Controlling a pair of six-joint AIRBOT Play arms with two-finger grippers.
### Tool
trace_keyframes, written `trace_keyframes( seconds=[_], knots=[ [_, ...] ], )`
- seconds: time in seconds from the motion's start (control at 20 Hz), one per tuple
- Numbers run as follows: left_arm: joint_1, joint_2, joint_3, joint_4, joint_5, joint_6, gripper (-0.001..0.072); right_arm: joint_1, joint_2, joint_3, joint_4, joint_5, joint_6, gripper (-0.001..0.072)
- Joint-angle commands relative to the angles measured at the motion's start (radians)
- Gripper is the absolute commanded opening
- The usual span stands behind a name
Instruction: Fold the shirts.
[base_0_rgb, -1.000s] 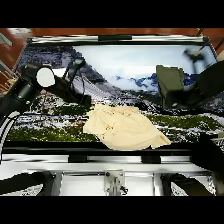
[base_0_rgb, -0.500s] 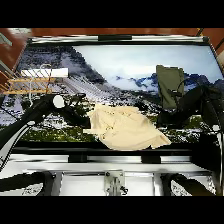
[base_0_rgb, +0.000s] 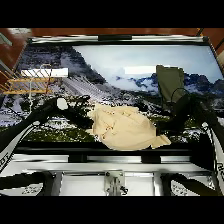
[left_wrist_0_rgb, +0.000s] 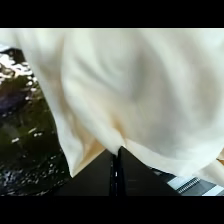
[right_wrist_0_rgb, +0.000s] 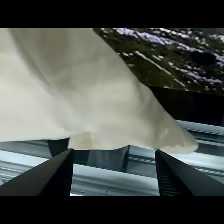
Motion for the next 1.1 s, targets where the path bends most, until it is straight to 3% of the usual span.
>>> trace_keyframes(
  seconds=[0.0,0.25,0.3,0.35,0.45,0.65,0.8,1.05],
  knots=[
    [0.0,0.0,0.0,-0.021,0.005,0.041,0.0028,0.0,-0.022,-0.029,-0.09,0.029,-0.008,0.0629],
    [0.0,0.007,0.045,-0.021,0.002,0.043,0.0027,0.005,-0.024,-0.05,-0.082,0.161,-0.017,0.0625],
    [0.0,0.009,0.067,-0.021,0.002,0.043,0.0027,0.015,-0.024,-0.064,-0.082,0.177,-0.038,0.0538],
    [0.0,0.012,0.091,-0.021,0.003,0.043,0.0027,0.029,-0.024,-0.076,-0.085,0.189,-0.043,0.0307],
    [0.002,0.018,0.149,-0.021,0.003,0.043,0.0027,0.059,-0.023,-0.079,-0.069,0.203,-0.055,0.009],
    [0.014,0.051,0.324,0.031,-0.006,0.047,0.0026,0.084,0.038,-0.011,-0.072,0.209,-0.08,0.0066],
    [0.016,0.114,0.585,0.242,-0.005,0.047,0.0026,0.083,0.164,0.223,-0.131,0.274,-0.092,0.0066],
    [0.016,0.17,1.188,0.449,0.053,0.041,0.0026,0.084,0.335,0.721,-0.151,0.61,-0.097,0.0066]
  ],
)
